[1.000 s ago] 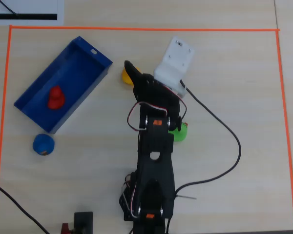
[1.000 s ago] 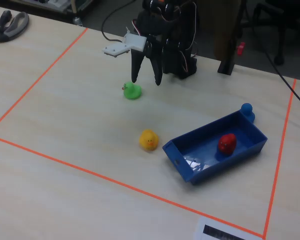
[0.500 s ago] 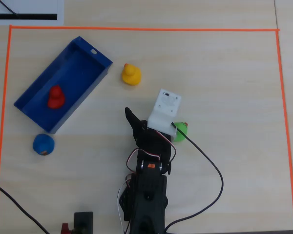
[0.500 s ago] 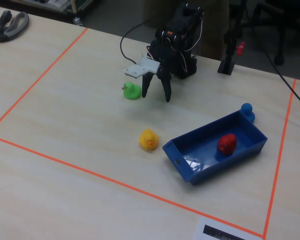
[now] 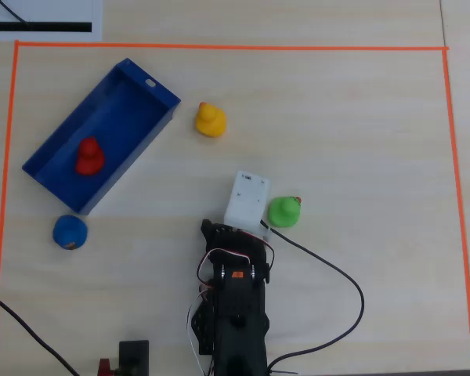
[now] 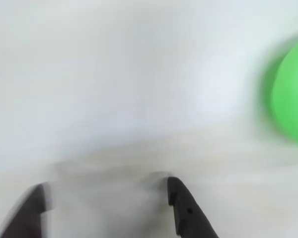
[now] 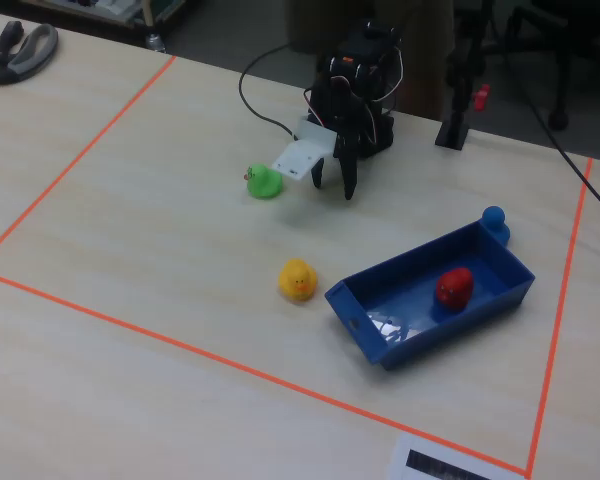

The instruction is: Grasp red duck and put it into box.

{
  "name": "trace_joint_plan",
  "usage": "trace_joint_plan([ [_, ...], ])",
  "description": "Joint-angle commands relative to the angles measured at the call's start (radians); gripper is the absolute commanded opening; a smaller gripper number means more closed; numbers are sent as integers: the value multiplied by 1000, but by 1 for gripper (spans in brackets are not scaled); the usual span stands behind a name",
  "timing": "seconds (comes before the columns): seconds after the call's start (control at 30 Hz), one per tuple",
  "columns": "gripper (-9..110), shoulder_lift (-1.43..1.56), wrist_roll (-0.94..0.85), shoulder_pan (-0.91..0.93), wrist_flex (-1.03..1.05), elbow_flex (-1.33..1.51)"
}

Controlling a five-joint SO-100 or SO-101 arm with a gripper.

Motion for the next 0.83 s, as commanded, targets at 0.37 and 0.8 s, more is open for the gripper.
trace_joint_plan([
  [0.37,6,-8,23,12,26,-5],
  [0.8,6,-8,23,12,26,-5],
])
